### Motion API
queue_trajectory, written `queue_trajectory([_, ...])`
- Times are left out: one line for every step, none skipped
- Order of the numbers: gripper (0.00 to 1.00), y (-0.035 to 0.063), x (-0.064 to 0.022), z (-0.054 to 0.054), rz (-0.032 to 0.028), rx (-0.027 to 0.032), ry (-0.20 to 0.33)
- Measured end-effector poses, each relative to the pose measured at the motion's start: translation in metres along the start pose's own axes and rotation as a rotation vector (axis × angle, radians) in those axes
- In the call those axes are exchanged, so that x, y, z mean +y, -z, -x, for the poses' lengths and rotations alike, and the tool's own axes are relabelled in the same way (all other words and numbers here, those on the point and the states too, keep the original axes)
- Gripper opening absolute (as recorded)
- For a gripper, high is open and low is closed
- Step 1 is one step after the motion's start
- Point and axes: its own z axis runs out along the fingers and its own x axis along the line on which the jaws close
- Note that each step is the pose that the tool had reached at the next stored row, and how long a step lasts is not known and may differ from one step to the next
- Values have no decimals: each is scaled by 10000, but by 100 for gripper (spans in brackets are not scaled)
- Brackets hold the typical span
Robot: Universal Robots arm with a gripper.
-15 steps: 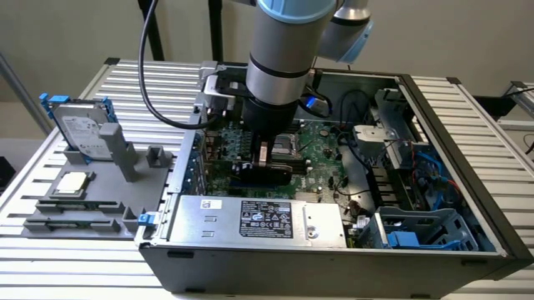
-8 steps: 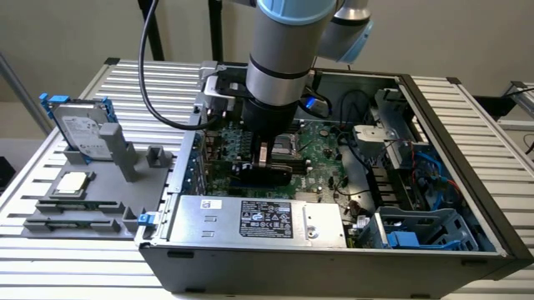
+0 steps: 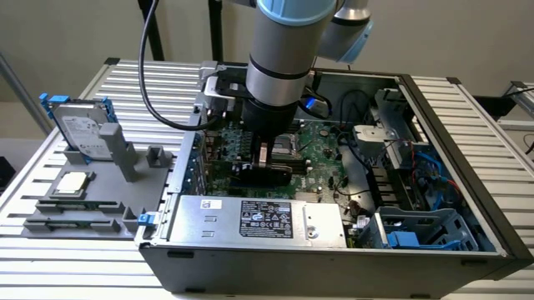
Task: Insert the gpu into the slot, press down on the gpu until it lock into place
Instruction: 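Insert the gpu into the slot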
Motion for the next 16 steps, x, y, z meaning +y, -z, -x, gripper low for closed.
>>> queue_trajectory([27,-1,0,0,0,-1,0])
queue_trajectory([27,5,0,0,0,1,0])
queue_trajectory([27,24,3,1,5,-1,0])
queue_trajectory([34,59,6,3,10,3,-2])
queue_trajectory([34,103,10,6,12,3,-3])
queue_trajectory([34,148,14,8,12,1,-2])
queue_trajectory([34,193,19,10,13,3,-1])
queue_trajectory([34,239,25,14,12,1,1])
queue_trajectory([34,284,35,17,13,3,0])
queue_trajectory([34,328,49,22,12,2,0])
queue_trajectory([34,367,66,27,10,1,-1])
queue_trajectory([32,384,84,29,1,4,0])
queue_trajectory([32,382,95,29,-14,0,6])
queue_trajectory([25,382,95,29,-15,1,7])
queue_trajectory([19,382,95,29,-16,0,7])
queue_trajectory([19,382,95,29,-16,1,8])
